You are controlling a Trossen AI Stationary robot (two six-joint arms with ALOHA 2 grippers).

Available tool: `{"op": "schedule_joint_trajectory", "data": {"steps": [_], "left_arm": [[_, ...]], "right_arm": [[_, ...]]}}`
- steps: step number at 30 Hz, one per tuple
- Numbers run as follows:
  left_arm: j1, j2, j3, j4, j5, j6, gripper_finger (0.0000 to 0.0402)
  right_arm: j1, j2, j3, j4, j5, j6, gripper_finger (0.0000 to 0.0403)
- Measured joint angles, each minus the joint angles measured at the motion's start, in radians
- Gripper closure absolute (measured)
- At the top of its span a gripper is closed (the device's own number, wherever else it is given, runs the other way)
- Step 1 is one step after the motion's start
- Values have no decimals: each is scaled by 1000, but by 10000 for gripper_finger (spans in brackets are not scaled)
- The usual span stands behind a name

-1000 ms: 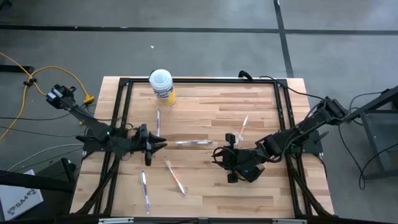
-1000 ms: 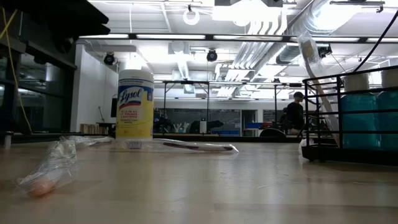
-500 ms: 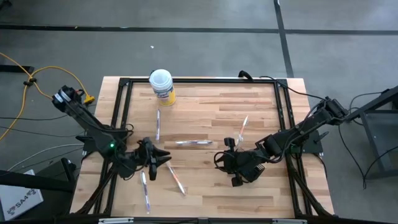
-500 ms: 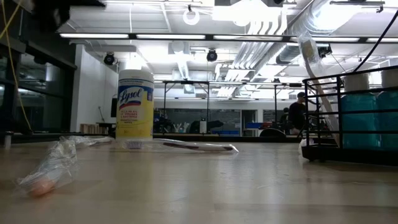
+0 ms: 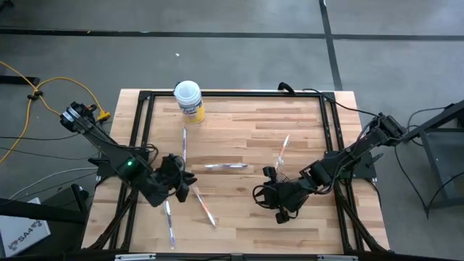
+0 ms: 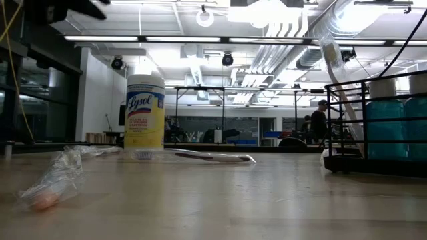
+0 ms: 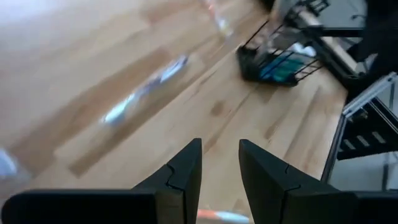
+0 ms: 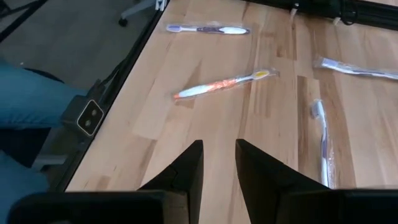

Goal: Pick & Place toothbrushing station
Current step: Put the left orange toothbrush into the wire organizer

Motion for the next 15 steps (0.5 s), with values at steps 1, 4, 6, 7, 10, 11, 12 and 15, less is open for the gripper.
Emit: {"op": "schedule_joint_trajectory", "data": {"steps": [1,4,6,7,10,11,12,15], "left_arm": [[12,6,1,-7,25,-24,299],[47,28,1,-21,111,-63,300],[70,47,2,-22,176,-92,304],[80,59,2,-27,209,-104,306],[103,97,2,-27,300,-113,311],[106,110,2,-26,331,-113,311],[109,123,2,-19,363,-111,311],[109,154,2,23,438,-9,312]], "right_arm": [[0,0,0,-1,0,0,317],[-1,0,0,-3,2,0,317],[-1,0,0,-7,2,0,317],[-1,0,0,-7,2,-2,317],[-1,0,0,-12,2,-25,317],[-1,0,0,-11,2,-30,317],[-1,0,0,-11,2,-34,317],[-1,0,0,-12,2,-53,317]]}}
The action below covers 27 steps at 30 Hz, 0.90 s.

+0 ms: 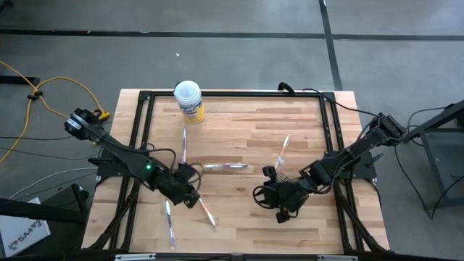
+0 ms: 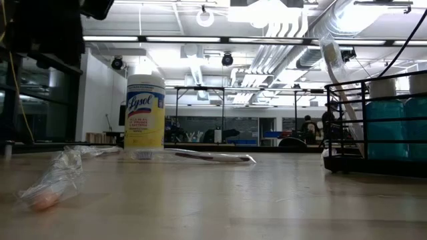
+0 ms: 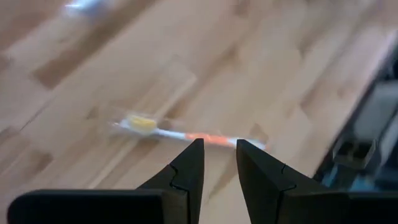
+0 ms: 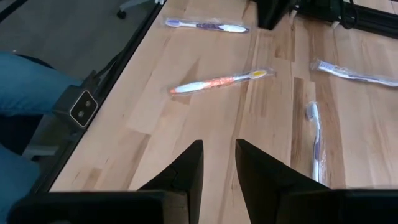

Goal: Pick & Place toothbrushing station
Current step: Put the left orange toothbrush into the wire organizer

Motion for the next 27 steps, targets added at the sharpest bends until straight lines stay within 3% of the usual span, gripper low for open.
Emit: {"op": "schedule_joint_trajectory", "data": {"steps": [9,16,19,24,27], "left_arm": [[-30,26,0,91,34,564,312],[-35,31,0,38,45,714,312],[-31,53,0,42,22,596,312],[-10,111,0,42,-1,86,312],[-11,146,0,52,19,-66,312]], "right_arm": [[0,0,0,-3,-2,0,317],[0,0,0,3,-2,7,317],[0,0,0,6,-2,24,317],[0,0,0,9,0,38,317],[0,0,0,11,0,37,317]]}}
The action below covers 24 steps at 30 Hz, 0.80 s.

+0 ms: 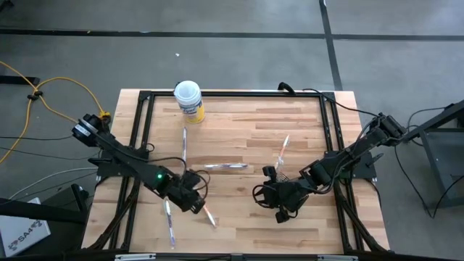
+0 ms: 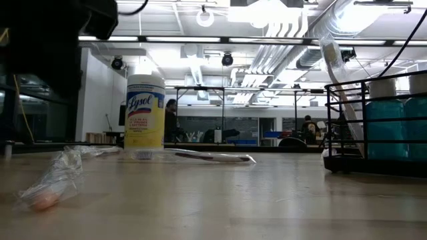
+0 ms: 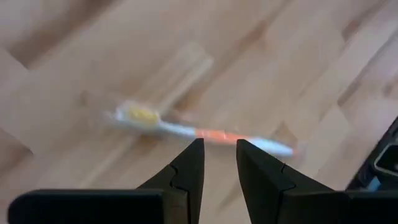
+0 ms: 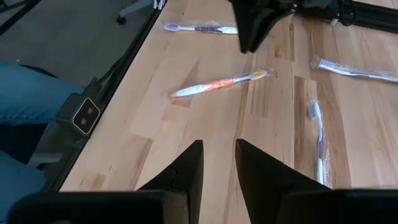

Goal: Pick & Place toothbrushing station
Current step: Put the left orange toothbrush into the wire organizer

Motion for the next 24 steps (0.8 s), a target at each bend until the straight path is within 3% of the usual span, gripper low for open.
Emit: {"op": "schedule_joint_trajectory", "data": {"steps": [6,10,17,20,24], "left_arm": [[3,20,0,98,84,-18,312],[16,18,-1,109,81,-108,312],[16,17,-1,93,51,-83,312],[16,17,-1,92,57,66,312],[8,17,-1,91,62,434,312]], "right_arm": [[0,0,0,-3,-2,-9,317],[0,0,0,-11,-3,-13,317],[0,0,0,-19,-8,-38,317],[0,0,0,-25,-10,-38,317],[0,0,0,-29,-10,-38,317]]}}
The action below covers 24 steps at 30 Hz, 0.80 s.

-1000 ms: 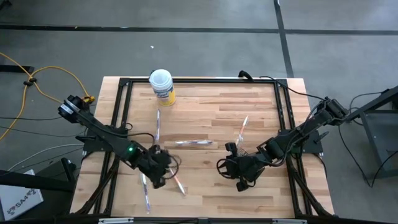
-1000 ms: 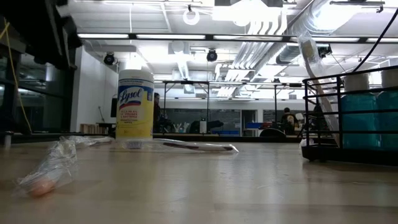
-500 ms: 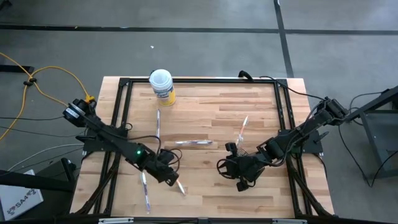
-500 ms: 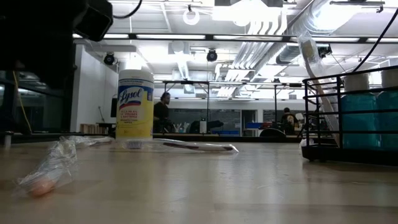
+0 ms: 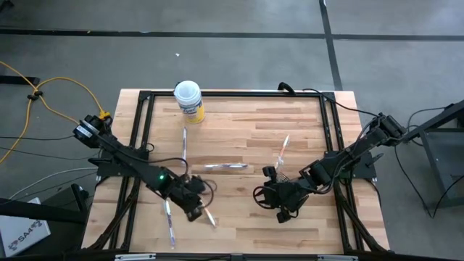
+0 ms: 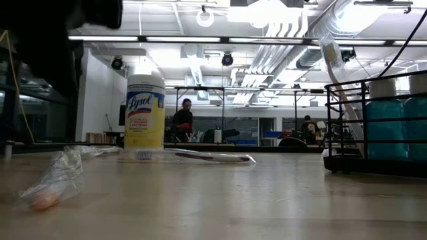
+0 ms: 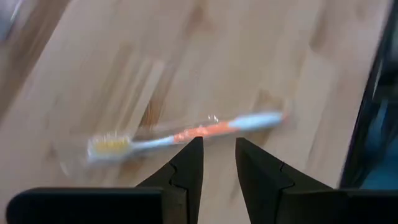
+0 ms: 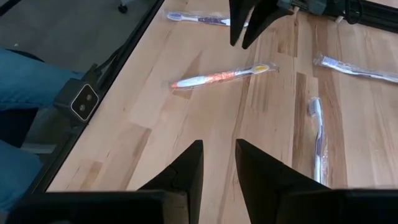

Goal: Pick & Place toothbrushing station
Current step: Put the left orange toothbrush into the wire organizer

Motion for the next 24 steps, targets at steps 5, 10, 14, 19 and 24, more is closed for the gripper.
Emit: {"op": "schedule_joint_trajectory", "data": {"steps": [5,10,14,19,24], "left_arm": [[1,0,0,0,30,384,312],[1,0,0,-12,11,634,312],[1,0,0,-21,-19,799,312],[-2,0,0,-19,-93,929,312],[-5,0,0,-28,-89,1068,312]], "right_arm": [[0,0,0,0,0,0,317],[0,0,0,0,0,6,317],[0,0,0,0,3,27,317],[0,0,0,0,4,84,317],[0,0,0,0,7,148,317]]}}
